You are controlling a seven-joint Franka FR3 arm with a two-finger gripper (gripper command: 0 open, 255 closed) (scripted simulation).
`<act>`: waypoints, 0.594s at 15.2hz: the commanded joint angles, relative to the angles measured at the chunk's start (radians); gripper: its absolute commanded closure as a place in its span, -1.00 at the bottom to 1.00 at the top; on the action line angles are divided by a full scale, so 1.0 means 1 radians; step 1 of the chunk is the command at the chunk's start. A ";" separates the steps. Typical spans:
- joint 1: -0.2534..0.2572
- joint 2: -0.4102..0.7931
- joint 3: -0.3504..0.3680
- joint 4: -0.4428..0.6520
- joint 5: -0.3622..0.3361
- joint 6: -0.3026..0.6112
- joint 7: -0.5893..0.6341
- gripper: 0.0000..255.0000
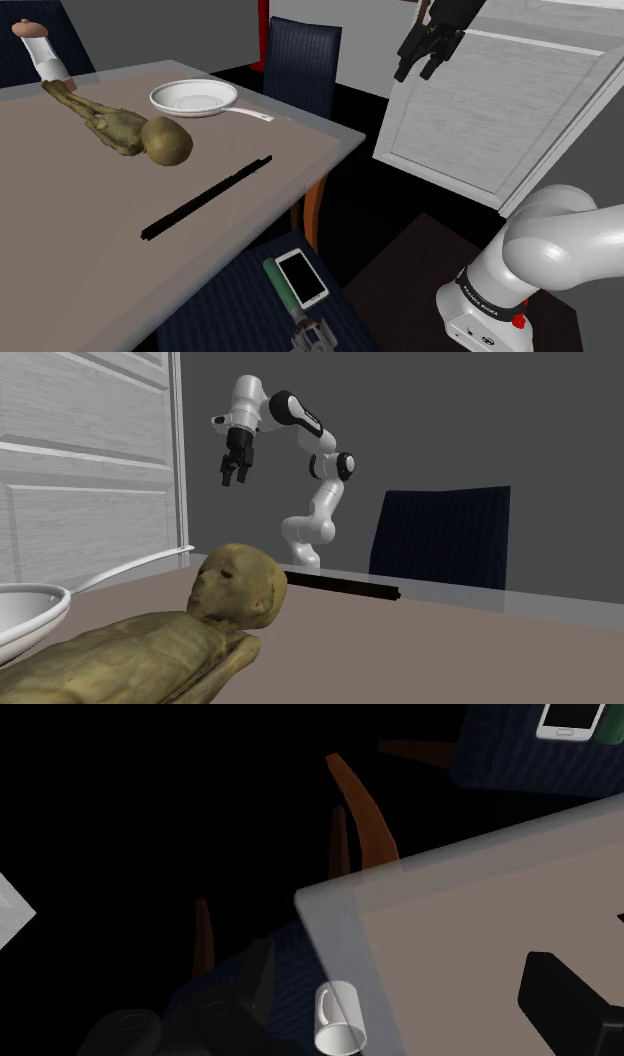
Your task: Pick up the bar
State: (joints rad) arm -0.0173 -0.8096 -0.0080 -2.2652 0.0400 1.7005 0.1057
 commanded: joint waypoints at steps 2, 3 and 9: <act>-0.006 -0.012 0.031 -0.018 0.012 0.006 0.055 -1.00; -0.012 -0.022 0.063 -0.034 0.024 0.011 0.109 -1.00; -0.048 -0.029 0.264 -0.078 0.108 0.046 0.437 -1.00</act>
State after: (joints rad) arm -0.0576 -0.8453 0.2217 -2.3421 0.1340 1.7391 0.4814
